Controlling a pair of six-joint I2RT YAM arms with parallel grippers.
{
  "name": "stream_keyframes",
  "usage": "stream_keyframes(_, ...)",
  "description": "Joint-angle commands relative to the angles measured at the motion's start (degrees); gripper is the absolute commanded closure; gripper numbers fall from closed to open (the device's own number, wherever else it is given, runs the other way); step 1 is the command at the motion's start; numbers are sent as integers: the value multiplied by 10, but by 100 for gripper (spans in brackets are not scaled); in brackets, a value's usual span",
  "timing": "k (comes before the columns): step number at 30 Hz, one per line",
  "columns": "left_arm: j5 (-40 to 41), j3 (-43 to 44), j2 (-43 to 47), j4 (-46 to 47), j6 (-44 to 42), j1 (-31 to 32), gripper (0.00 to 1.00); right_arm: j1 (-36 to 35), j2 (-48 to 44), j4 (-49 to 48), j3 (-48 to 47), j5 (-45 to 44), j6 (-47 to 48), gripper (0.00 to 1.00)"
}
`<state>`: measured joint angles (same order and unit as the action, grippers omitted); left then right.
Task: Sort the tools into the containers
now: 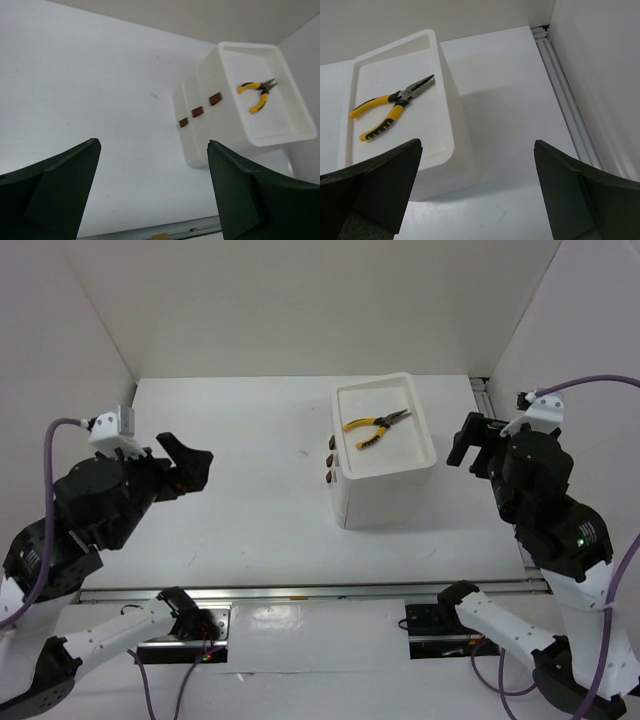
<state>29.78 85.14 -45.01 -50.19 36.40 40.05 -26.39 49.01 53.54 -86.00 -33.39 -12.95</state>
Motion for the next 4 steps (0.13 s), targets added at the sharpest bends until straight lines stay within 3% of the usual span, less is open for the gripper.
stream_keyframes(1, 59, -18, -10, -75, 10, -2, 0, -4, -1, -12, 18, -14, -5, 0)
stream_keyframes(4, 59, -18, 1, -75, 10, -2, 0, -4, -1, -12, 18, -19, -10, 0)
